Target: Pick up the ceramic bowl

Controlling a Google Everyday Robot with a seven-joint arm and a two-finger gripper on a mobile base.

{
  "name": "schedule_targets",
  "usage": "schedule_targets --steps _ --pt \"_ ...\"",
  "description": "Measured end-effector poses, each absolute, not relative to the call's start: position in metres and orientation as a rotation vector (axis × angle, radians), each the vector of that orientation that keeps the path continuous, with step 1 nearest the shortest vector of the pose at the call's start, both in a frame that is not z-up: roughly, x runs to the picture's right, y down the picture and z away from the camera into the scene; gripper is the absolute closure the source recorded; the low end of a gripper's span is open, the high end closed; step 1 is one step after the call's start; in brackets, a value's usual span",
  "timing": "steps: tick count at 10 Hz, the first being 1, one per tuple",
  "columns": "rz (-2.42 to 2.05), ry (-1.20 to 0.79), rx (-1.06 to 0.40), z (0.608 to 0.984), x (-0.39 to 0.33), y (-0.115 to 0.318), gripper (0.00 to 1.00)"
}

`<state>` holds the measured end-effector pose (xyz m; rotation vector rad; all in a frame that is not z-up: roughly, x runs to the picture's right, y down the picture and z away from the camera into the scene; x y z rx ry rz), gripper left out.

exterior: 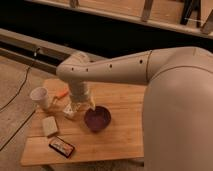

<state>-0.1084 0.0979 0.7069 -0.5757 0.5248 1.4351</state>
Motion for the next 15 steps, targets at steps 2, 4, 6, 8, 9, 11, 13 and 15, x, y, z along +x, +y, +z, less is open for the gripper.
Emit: schedule_targets --steps 2,4,6,8,9,11,13,15 --pt "1.435 0.525 -0.576 0.707 -0.108 0.098 0.35" --pt "1.435 0.525 -0.576 0.707 -0.108 0.098 0.35" --pt "1.435 0.525 -0.576 0.707 -0.108 0.098 0.35" --pt "1.437 0.524 -0.575 0.707 -0.108 0.098 0.35" --pt "1.447 0.517 -0.573 0.706 -0.105 0.096 0.35" --pt "1.491 0.513 -0.557 0.704 -0.089 0.091 0.35" --pt "1.566 0.53 -0.518 0.698 -0.054 0.089 0.35" --pt "1.653 0.568 -0.472 0.689 -0.009 0.093 0.35"
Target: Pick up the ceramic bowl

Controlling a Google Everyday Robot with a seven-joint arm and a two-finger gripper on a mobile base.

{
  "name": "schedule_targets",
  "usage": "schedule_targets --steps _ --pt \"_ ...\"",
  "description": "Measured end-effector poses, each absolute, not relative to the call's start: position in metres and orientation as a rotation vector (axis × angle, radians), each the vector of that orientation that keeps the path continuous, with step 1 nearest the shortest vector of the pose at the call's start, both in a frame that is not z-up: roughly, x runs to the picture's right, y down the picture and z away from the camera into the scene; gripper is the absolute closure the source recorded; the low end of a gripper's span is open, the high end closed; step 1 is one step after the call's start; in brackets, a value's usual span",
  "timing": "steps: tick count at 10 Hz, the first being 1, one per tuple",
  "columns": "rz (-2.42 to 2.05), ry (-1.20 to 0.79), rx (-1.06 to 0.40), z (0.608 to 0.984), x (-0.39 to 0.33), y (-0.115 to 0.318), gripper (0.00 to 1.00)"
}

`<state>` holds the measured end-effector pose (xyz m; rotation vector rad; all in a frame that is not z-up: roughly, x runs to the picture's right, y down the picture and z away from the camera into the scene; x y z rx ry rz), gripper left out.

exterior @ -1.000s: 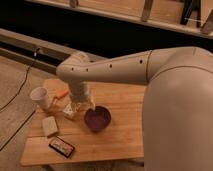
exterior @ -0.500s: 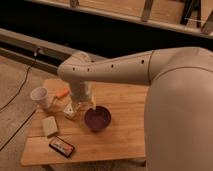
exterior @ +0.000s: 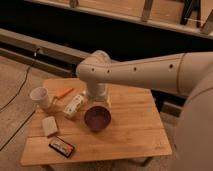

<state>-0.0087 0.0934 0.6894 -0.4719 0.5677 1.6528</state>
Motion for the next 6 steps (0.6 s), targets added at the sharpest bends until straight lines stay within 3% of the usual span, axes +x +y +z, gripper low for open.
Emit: schedule_targets --steps 6 --pt "1.678 0.493 -0.476 0.716 0.012 0.112 0.35"
